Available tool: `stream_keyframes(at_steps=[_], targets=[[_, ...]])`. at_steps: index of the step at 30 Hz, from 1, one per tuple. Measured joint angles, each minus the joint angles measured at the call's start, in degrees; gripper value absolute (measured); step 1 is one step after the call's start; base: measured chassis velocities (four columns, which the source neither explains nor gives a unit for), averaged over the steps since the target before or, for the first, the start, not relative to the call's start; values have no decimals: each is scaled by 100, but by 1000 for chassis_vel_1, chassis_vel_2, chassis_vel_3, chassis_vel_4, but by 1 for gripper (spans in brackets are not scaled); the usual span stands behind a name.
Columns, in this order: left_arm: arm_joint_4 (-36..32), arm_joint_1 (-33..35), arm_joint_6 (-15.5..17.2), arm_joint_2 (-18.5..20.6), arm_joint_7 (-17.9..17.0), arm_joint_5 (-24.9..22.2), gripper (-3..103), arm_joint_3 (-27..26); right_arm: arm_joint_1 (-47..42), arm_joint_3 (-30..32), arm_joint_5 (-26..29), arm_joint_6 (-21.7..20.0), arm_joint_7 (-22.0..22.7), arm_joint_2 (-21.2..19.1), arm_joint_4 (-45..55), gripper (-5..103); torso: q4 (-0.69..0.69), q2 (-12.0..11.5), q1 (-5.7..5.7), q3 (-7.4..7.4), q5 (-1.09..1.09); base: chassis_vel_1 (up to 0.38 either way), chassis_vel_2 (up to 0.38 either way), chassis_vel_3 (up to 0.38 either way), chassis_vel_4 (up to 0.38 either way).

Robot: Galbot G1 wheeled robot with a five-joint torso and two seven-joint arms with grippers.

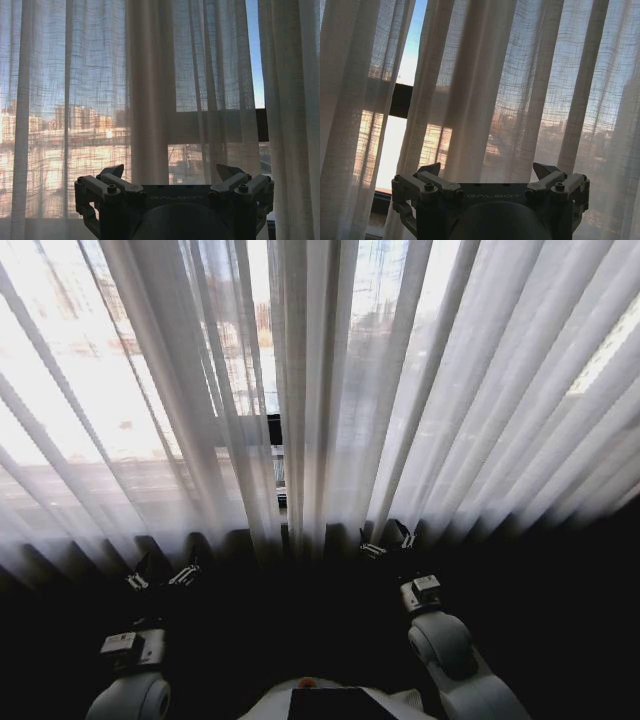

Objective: Open the curtains by pulling them apart, changing their state from closed to fully open.

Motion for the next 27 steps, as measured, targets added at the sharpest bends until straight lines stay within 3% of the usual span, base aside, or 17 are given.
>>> stream_keyframes(at_steps=[17, 27], targets=[[53, 14, -5, -111, 55, 112, 100, 131, -33, -7, -41, 61, -8, -40, -71, 100, 0, 0, 0, 0, 0, -24, 32, 25, -26], [52, 33, -30, -145, 58, 122, 100, 109, -27, -38, -36, 139, -7, -82, -172, 100, -1, 0, 0, 0, 1, 129, 137, -116, -149]])
